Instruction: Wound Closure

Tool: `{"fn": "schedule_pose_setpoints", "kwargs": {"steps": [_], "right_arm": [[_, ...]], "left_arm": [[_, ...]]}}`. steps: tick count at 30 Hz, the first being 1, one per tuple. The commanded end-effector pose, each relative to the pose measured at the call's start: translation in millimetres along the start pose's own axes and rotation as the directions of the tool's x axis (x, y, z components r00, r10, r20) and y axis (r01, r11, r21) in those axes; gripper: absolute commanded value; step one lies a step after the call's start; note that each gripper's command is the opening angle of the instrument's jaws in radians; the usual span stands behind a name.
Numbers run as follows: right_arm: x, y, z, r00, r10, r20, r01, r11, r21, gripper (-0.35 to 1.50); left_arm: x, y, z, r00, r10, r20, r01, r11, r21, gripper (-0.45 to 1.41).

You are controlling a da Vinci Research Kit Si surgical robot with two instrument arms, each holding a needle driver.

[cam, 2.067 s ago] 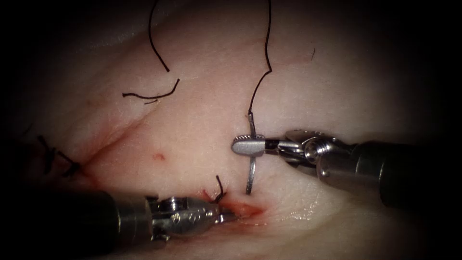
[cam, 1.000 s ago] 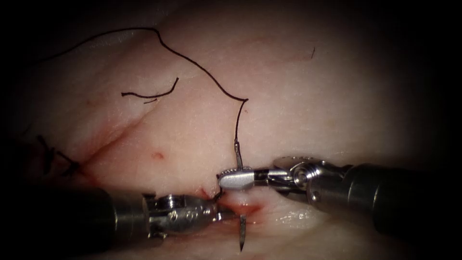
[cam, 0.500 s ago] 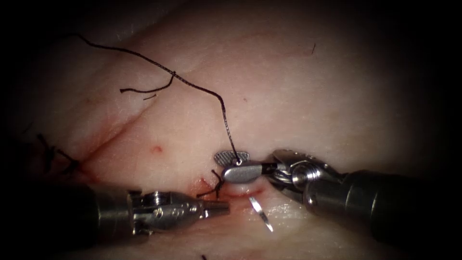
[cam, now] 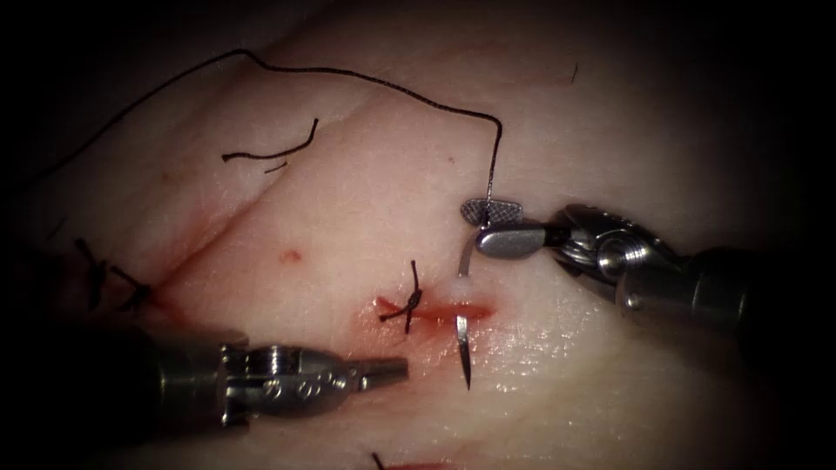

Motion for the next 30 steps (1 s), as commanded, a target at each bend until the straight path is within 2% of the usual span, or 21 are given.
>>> {"fn": "schedule_pose_setpoints", "kwargs": {"steps": [1,2,3,5,7,9,13,21,27,30], "right_arm": [[0.6,1.5,-0.1,0.998,-0.068,0.011,0.068,0.998,-0.009,1.21],[0.6,1.5,-0.1,0.998,-0.068,0.011,0.068,0.998,-0.009,1.21],[0.7,1.7,-0.3,0.987,-0.153,0.049,0.154,0.988,-0.019,1.21],[0.9,1.9,-0.4,0.950,-0.283,0.135,0.288,0.957,-0.023,1.30],[1.0,2.0,-0.5,0.899,-0.377,0.221,0.389,0.921,-0.010,1.30],[1.1,2.1,-0.6,0.865,-0.430,0.257,0.444,0.896,0.005,1.28],[0.9,2.0,-1.3,0.855,-0.448,0.261,0.457,0.889,0.031,1.18],[1.4,2.4,-2.8,0.862,-0.449,0.236,0.454,0.890,0.038,1.18],[1.3,2.9,-3.6,0.862,-0.454,0.225,0.457,0.888,0.040,1.13],[0.6,3.2,-3.6,0.859,-0.461,0.221,0.464,0.885,0.042,1.11]], "left_arm": [[0.7,0.0,1.2,0.999,0.032,-0.021,-0.032,0.999,0.015,0.39],[0.7,0.0,1.2,0.999,0.032,-0.021,-0.032,0.999,0.015,0.39],[1.2,-0.1,1.3,0.998,0.050,-0.035,-0.049,0.998,0.030,0.49],[1.9,-0.4,1.4,0.995,0.082,-0.053,-0.080,0.996,0.049,0.54],[2.6,-0.8,1.3,0.990,0.120,-0.072,-0.115,0.991,0.070,0.54],[3.1,-1.3,1.2,0.985,0.148,-0.086,-0.141,0.986,0.087,0.57],[3.5,-1.9,1.7,0.975,0.208,-0.084,-0.199,0.975,0.102,0.54],[2.5,-2.5,2.6,0.952,0.301,-0.052,-0.296,0.951,0.090,0.37],[1.4,-3.1,3.7,0.926,0.377,-0.026,-0.374,0.924,0.080,0.37],[1.4,-3.5,4.5,0.903,0.430,-0.016,-0.427,0.900,0.088,0.46]]}}
